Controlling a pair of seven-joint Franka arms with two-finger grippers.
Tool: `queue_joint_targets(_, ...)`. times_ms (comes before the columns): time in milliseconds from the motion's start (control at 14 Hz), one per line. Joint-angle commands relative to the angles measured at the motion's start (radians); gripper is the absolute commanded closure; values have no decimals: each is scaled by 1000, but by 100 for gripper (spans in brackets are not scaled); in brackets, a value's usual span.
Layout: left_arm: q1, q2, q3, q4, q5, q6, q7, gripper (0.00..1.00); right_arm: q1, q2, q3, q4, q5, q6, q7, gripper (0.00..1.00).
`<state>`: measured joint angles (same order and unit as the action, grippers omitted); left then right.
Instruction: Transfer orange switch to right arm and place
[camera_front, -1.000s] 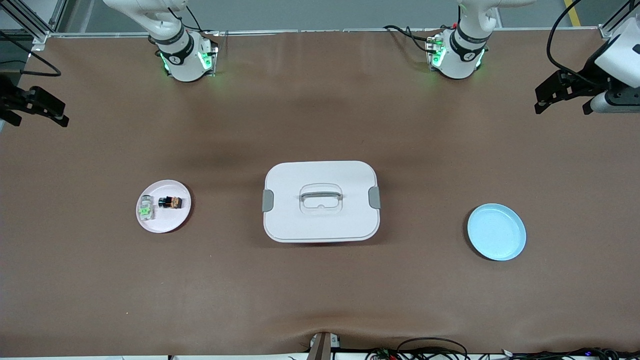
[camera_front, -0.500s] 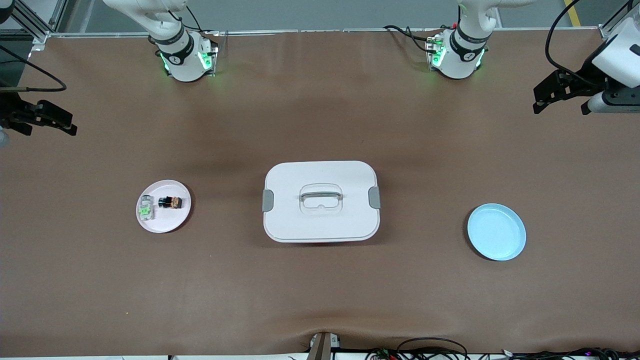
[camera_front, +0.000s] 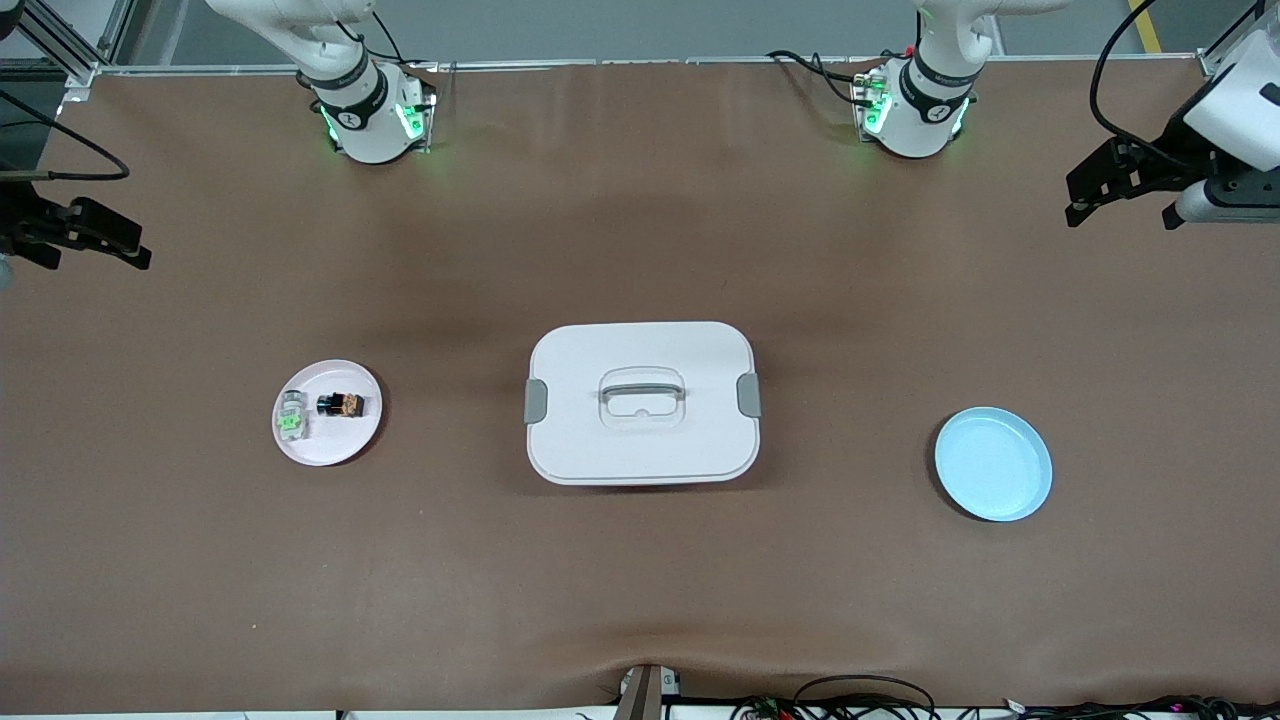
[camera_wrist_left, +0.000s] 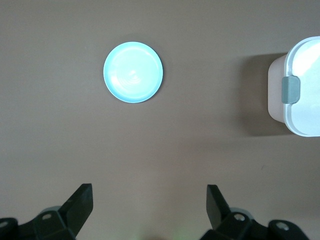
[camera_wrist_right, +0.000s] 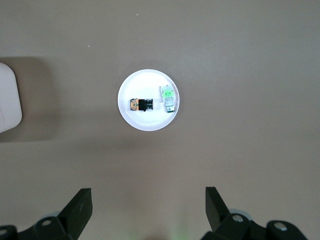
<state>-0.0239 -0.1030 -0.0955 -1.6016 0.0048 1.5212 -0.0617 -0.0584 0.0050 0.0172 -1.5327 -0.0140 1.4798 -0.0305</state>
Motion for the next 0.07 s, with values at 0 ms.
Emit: queue_joint_targets(0, 6, -4, -4, 5, -14, 4, 20, 0, -20, 7, 12, 26, 2, -18, -9, 0)
